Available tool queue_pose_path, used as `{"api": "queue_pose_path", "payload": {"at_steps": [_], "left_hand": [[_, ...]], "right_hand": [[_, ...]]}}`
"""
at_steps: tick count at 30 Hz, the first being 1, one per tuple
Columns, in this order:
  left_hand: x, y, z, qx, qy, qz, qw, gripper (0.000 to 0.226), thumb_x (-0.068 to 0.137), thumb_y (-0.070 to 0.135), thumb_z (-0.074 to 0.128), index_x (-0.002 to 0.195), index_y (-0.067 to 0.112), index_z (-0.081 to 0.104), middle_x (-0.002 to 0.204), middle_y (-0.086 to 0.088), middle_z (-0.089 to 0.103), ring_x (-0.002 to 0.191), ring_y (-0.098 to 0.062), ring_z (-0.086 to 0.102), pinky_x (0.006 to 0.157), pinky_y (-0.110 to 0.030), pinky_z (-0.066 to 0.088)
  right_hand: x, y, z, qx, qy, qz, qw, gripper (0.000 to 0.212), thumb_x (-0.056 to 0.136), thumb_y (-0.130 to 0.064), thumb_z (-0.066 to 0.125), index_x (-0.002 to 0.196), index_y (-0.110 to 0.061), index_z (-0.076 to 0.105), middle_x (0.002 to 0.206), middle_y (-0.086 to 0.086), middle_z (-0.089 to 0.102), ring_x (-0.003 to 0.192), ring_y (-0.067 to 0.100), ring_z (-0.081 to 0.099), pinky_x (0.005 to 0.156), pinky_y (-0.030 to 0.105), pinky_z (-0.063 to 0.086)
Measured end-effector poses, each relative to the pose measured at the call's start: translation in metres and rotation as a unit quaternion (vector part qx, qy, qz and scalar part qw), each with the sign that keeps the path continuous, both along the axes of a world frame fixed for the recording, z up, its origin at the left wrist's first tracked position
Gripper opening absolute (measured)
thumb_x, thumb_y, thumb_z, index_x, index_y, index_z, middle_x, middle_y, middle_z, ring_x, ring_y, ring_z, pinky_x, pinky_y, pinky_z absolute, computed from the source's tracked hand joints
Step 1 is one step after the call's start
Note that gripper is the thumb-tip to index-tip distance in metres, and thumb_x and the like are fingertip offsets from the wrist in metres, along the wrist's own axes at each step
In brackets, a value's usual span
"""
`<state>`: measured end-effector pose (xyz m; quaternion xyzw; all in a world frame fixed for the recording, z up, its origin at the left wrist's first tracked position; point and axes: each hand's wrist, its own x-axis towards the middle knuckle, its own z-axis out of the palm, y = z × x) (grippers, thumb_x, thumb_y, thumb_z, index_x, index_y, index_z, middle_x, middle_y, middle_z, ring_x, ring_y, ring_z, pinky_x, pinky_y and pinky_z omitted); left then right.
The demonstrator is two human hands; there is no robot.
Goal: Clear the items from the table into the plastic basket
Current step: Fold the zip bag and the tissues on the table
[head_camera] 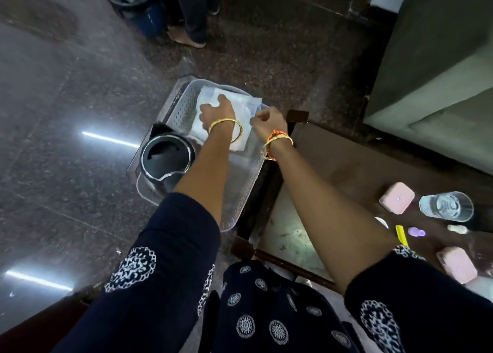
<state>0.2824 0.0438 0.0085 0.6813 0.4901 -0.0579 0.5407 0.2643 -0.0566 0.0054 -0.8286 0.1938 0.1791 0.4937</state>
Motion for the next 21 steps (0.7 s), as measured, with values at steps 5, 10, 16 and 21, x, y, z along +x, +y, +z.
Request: {"api": "queue_pose_path", "payload": {"at_steps": [5,10,16,21], "left_hand": [[0.032,0.020,-0.030,0.023,0.038,0.025,0.999,0.062,0.096,0.040,0.039,0.145,0.005,0.021,0.153,-0.016,0.027,0.142,-0.033,0.023,0.117,-0.047,0.020],[0.042,0.032,-0.040,0.046,0.046,0.040,0.997,0.060,0.093,0.038,0.042,0.143,0.008,0.027,0.149,-0.017,0.034,0.140,-0.033,0.026,0.113,-0.048,0.022],[0.026,0.009,-0.009,0.151,0.015,0.024,0.988,0.061,0.088,0.055,0.042,0.131,0.013,0.049,0.141,-0.011,0.046,0.133,-0.030,0.036,0.111,-0.048,0.023],[-0.016,-0.040,0.032,0.062,-0.151,0.060,0.985,0.037,0.083,0.048,0.055,0.059,0.022,0.045,0.067,0.006,0.052,0.075,-0.019,0.055,0.080,-0.034,0.044]], "right_hand": [[0.018,0.013,-0.036,0.046,0.096,0.032,0.994,0.015,0.088,-0.013,0.060,0.099,-0.011,0.050,0.076,-0.001,0.051,0.071,0.017,0.051,0.050,0.019,0.035],[0.022,0.014,-0.050,0.094,0.098,-0.039,0.990,0.006,0.091,-0.011,0.054,0.087,-0.011,0.051,0.079,0.005,0.054,0.071,0.020,0.051,0.063,0.028,0.043],[0.003,-0.006,-0.018,0.076,0.035,-0.080,0.993,0.029,0.084,-0.027,0.060,0.063,-0.017,0.043,0.067,0.000,0.050,0.065,0.016,0.049,0.059,0.028,0.040],[-0.047,-0.053,0.037,0.239,-0.030,-0.205,0.949,0.016,0.078,-0.022,0.066,0.064,-0.022,0.059,0.066,-0.006,0.060,0.068,0.013,0.056,0.066,0.029,0.046]]}}
